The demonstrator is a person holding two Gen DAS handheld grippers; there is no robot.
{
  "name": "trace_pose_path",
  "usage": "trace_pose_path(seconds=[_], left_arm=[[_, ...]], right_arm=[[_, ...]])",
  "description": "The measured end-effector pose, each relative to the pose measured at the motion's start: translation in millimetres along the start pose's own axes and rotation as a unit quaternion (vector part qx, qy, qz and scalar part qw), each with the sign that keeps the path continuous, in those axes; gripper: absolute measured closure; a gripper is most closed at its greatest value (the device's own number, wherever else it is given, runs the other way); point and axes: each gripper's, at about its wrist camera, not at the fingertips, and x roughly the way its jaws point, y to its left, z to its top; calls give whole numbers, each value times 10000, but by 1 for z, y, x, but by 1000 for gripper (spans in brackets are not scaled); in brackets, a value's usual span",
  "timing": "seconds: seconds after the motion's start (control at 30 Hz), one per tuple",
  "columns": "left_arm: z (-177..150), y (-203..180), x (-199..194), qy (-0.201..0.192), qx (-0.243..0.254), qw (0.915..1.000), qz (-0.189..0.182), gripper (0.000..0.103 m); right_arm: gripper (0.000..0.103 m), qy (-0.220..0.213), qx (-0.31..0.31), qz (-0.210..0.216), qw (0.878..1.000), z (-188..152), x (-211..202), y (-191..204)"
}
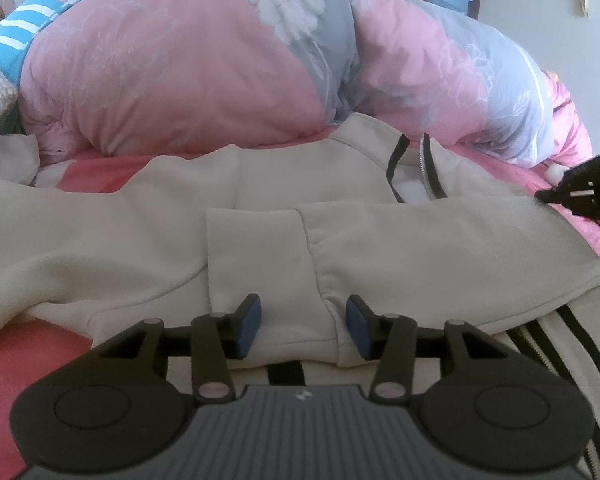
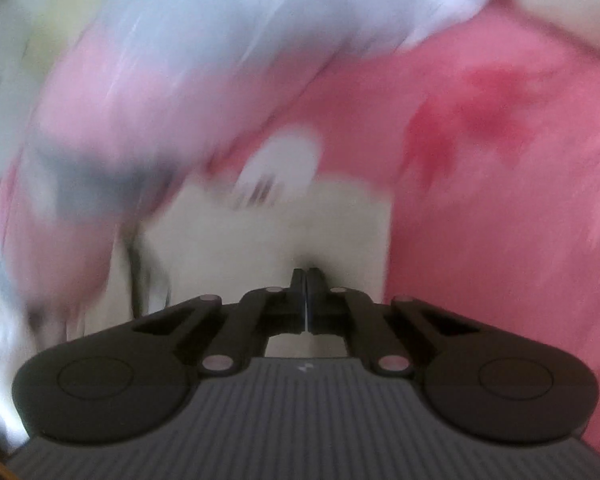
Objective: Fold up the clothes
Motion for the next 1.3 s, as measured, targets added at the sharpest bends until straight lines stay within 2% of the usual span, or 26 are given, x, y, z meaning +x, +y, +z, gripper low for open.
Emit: trace_pose_path(seconds=[0.07,0.13,0.2,0.23,0.37,0.43,0.47,0.53,0.57,0.63,0.7,0.73,0.83,0.87,0.9,0.93,1.0,1.03,1.13,1.2,1.23,1.3], left_arm=[[0,1,0,-4,-30,10000,-27,54],[0,2,1,-13,-44,10000,-54,52],[0,1,1,-20,-23,10000,-69,50],[-1,1,1,-22,-9,10000,-68,49],[0,-1,1,-10,46,10000,-17,49],[0,-1,1,0,38,10000,-19,49],[0,-1,1,3,33,10000,-23,49],[0,-1,1,2,28,10000,-31,49],[0,-1,1,1,28,10000,-36,48],[0,-1,1,0,30,10000,-42,48],[0,-1,1,-1,27,10000,-42,48],[0,-1,1,-1,24,10000,-43,48],[-1,0,1,-6,-12,10000,-68,48],[-1,1,1,-5,-30,10000,-82,48],[-1,1,1,-5,-44,9999,-96,48],[-1,2,2,-7,-49,9999,-109,47],[-1,2,2,-9,-53,9999,-131,45],[-1,1,2,-10,-42,9999,-129,45],[-1,0,2,-9,-13,10000,-92,45],[-1,0,2,-10,-30,9999,-97,45],[-1,1,1,-12,-46,9999,-107,45],[-1,2,1,-19,-87,9999,-140,45]], right_arm=[[98,-284,246,-79,9993,7,-10,-8],[98,-506,405,-69,9979,11,-22,-14],[97,-452,178,335,9983,1,-42,-8],[97,-412,83,405,9983,-2,-47,-6],[97,-165,-174,-215,9995,-10,-33,-13],[103,-42,-302,-524,9982,-14,-26,-16],[101,-69,-284,-630,9976,-15,-27,-18],[97,-428,32,-671,9968,-13,-43,-22],[97,-551,101,-583,9967,-13,-52,-21],[97,-515,-72,-7,9986,-22,-71,-6],[97,-86,-280,668,9973,-35,-77,10],[96,130,-342,867,9956,-42,-77,14],[96,678,-182,751,9947,-64,-69,1],[102,606,183,716,9954,-68,-76,-16],[103,533,547,680,9948,-72,-83,-33],[100,414,860,547,9939,-76,-92,-46],[97,43,883,176,9959,-82,-121,-49],[97,-79,856,191,9961,-84,-132,-47],[97,109,918,1093,9897,-92,-134,-28],[96,364,796,1494,9849,-96,-117,-10],[95,510,787,1600,9826,-100,-109,-4],[93,865,952,1491,9804,-116,-92,-7]])
